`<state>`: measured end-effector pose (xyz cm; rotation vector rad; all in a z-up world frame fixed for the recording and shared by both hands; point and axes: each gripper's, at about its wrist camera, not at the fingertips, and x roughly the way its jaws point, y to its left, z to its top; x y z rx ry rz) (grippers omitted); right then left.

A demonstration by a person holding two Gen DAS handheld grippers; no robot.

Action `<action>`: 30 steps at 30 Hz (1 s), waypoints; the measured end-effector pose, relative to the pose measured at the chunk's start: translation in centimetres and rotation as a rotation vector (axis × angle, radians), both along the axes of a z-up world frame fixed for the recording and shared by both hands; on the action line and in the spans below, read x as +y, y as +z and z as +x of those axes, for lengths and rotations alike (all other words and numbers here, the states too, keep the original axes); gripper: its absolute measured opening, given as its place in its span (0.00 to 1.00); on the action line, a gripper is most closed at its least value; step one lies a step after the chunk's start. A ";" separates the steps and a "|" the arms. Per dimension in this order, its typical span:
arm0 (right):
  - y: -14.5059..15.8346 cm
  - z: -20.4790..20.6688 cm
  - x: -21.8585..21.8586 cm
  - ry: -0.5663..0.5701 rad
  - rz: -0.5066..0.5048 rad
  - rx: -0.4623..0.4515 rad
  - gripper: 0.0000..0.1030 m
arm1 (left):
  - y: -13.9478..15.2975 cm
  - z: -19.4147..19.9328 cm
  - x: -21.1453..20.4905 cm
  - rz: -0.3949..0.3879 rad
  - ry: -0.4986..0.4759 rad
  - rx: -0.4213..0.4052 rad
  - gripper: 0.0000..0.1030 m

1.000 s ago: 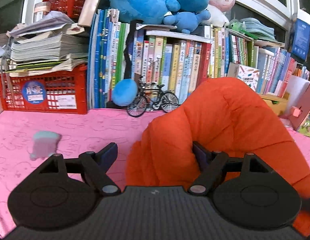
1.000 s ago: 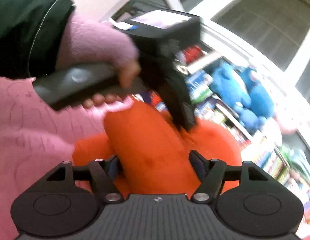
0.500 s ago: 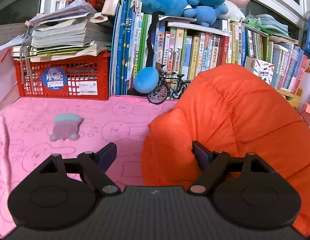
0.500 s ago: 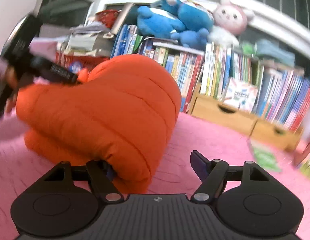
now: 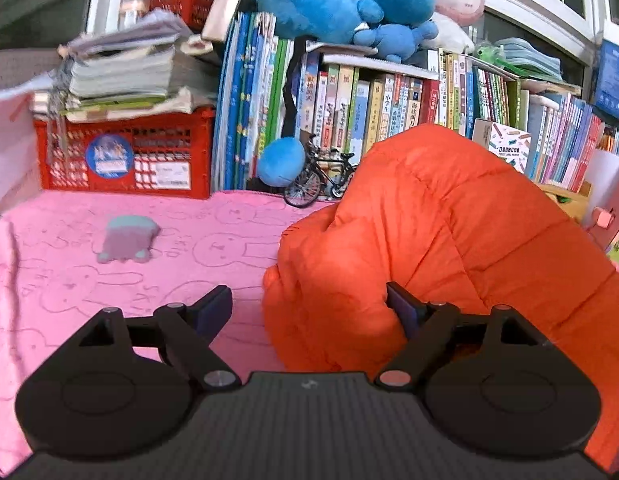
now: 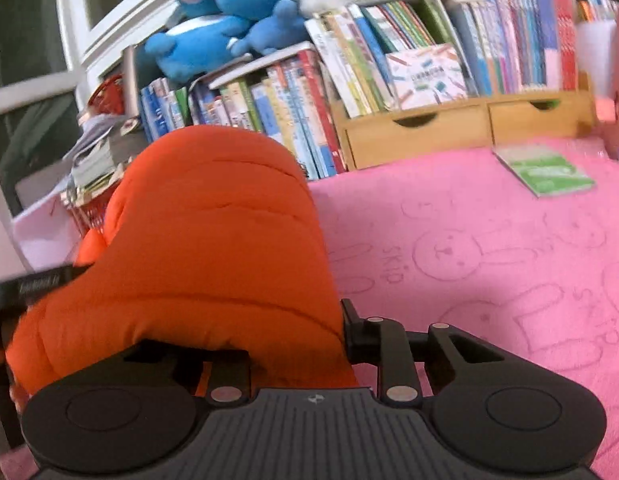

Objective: Fold clothes

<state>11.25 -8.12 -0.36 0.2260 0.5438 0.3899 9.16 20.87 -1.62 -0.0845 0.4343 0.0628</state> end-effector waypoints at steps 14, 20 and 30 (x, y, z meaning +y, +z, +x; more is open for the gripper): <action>0.2 -1.0 0.1 0.001 0.007 -0.053 0.23 | 6.7 -8.4 -6.9 0.318 -0.371 -0.335 0.81; 0.1 -0.9 -0.4 0.010 0.047 -0.042 0.23 | 2.9 -8.0 -12.0 0.613 -0.636 -0.209 0.81; -0.4 -0.2 -1.4 0.003 0.117 0.019 0.23 | 0.8 -5.2 -13.5 0.640 -0.641 -0.090 0.34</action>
